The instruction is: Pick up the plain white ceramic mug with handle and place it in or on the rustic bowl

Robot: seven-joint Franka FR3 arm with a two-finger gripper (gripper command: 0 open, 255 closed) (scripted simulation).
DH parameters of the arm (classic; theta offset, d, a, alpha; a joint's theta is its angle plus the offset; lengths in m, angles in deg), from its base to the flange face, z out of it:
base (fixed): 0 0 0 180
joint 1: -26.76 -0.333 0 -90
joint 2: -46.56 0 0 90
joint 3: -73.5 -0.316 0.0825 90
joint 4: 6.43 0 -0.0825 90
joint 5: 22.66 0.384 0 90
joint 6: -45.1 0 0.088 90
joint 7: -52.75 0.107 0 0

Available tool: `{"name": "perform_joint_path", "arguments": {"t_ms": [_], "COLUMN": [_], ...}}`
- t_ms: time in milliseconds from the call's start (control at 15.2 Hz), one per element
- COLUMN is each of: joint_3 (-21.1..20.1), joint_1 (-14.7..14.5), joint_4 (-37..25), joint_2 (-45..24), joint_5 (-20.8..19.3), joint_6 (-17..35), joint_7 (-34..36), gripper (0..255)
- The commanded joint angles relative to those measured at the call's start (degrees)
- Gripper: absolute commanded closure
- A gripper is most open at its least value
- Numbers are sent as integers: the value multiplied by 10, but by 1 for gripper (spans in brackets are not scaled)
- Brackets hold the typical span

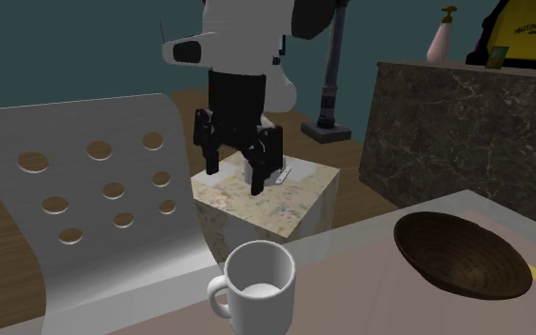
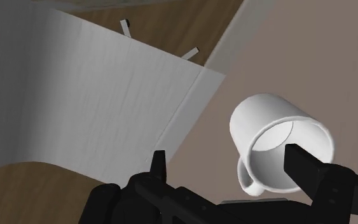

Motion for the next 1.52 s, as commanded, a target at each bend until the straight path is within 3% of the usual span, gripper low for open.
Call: {"name": "perform_joint_path", "arguments": {"t_ms": [0,660,1452], "joint_3": [-11,-29,-19], "joint_1": [-7,-77,-82], "joint_4": [-21,-205,-190], "joint_2": [-38,-255,-288], "joint_5": [-16,-117,-136], "joint_6": [13,17,62], "joint_7": [24,130,142], "gripper": [0,0,0]}}
